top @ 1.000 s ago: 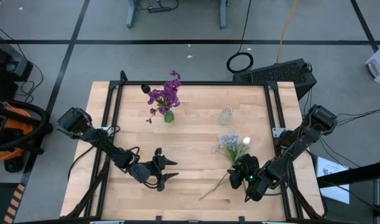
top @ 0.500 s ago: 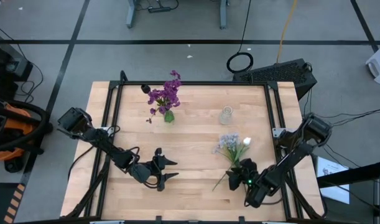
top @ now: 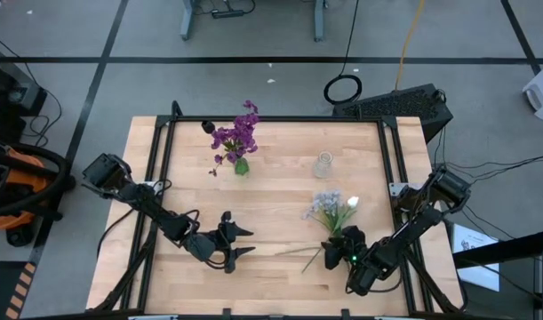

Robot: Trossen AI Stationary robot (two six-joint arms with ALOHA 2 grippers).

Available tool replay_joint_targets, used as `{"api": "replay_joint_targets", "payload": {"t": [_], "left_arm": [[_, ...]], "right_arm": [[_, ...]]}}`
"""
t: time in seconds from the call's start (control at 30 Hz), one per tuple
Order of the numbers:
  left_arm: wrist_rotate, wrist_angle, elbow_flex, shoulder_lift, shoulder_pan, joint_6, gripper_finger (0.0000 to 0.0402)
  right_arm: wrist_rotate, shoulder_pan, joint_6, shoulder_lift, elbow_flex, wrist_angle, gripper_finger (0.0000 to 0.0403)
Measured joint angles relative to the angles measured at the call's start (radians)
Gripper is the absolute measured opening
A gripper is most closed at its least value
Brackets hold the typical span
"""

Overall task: Sort flowers into vase by color
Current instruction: Put the top white flower into the transparent vase

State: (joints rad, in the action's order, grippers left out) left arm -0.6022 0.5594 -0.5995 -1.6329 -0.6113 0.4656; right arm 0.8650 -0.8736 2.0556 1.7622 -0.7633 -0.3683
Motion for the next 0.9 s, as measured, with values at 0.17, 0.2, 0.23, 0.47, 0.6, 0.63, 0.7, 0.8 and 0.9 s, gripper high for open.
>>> {"api": "replay_joint_targets", "payload": {"t": [0.17,0.2,0.23,0.47,0.6,0.63,0.7,0.8,0.9], "left_arm": [[0.0,0.0,0.0,0.0,0.0,0.0,0.0221],[0.0,0.0,0.0,0.0,0.0,0.0,0.0221],[0.0,0.0,0.0,0.0,0.0,0.0,0.0221],[0.0,0.0,0.0,0.0,0.0,0.0,0.0222],[0.0,0.0,0.0,0.0,0.0,0.0,0.0221],[0.0,0.0,0.0,0.0,0.0,0.0,0.0221],[0.0,0.0,0.0,0.0,0.0,0.0,0.0221],[0.0,0.0,0.0,0.0,0.0,0.0,0.0221],[0.0,0.0,0.0,0.0,0.0,0.0,0.0221]], "right_arm": [[0.0,0.03,-0.036,0.0,0.0,-0.007,0.0162],[0.0,0.034,-0.042,0.0,0.0,-0.007,0.0156],[0.0,0.037,-0.051,0.0,0.0,-0.004,0.0148],[0.029,0.034,-0.053,0.0,0.0,0.008,0.0062],[0.101,0.021,-0.014,0.0,0.0,0.02,0.0011],[0.116,0.019,-0.005,0.0,0.0,0.021,0.0007],[0.131,0.014,0.006,0.0,0.0,0.021,0.0008],[0.134,0.013,0.001,0.0,0.0,0.025,0.0008],[0.163,0.012,-0.019,0.0,0.0,0.039,0.0003]]}}
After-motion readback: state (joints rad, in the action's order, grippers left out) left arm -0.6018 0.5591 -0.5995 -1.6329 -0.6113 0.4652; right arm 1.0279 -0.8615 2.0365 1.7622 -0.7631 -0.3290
